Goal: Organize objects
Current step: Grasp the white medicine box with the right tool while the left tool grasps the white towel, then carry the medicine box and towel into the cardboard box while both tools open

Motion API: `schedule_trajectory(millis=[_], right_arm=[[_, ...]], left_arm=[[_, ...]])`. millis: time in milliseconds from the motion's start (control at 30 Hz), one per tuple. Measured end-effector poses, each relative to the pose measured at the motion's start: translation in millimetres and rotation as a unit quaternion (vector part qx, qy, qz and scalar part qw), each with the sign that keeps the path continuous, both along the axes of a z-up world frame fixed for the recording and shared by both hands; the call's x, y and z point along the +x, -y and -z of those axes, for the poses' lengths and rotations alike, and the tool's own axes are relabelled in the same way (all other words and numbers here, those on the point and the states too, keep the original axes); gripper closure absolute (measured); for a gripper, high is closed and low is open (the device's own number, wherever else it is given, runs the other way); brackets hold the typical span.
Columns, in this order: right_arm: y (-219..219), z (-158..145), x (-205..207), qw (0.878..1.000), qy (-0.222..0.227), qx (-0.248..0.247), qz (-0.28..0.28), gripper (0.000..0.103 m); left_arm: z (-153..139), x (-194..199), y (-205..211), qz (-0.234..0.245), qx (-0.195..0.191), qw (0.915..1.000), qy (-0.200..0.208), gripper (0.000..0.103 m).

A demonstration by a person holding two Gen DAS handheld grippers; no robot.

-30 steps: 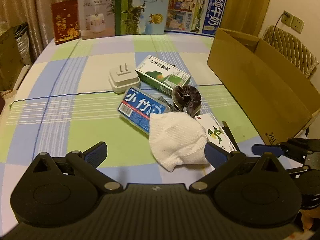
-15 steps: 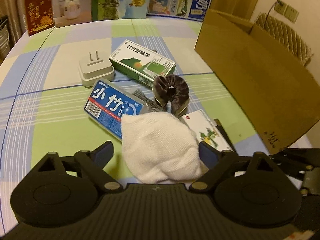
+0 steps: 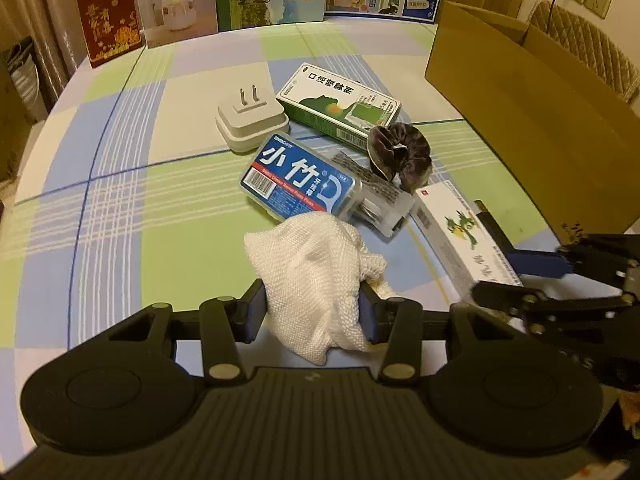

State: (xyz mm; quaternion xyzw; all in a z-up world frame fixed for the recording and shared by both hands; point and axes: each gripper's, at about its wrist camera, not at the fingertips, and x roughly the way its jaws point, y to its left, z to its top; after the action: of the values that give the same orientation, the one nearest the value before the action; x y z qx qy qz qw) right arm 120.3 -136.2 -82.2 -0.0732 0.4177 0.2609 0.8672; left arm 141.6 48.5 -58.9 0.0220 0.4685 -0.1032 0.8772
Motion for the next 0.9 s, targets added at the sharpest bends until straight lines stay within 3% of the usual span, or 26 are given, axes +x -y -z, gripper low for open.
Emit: schedule_trajectory(millis=[300,467,700,900], right_arm=[[-8,7,7,1.000,-0.004,-0.010,0.005,0.064],[-1,-7,0,1.000,0.007,0.003,0.008,0.068],[11,-21,-11,1.000,0.016,0.021,0.014,0.068],[29,-52,-15,0.997,0.047,0.044,0.043,0.068]], left_arm=[[2,1,4,0.000,-0.005,1.0000,0.000,0.060],[-8,-3,7,0.001,-0.004,1.0000,0.006,0.068],[-24,-8,11,0.000,-0.007,0.9998,0.018,0.071],[-43,-16,19,0.001,-0.010,0.9994,0.034,0.071]])
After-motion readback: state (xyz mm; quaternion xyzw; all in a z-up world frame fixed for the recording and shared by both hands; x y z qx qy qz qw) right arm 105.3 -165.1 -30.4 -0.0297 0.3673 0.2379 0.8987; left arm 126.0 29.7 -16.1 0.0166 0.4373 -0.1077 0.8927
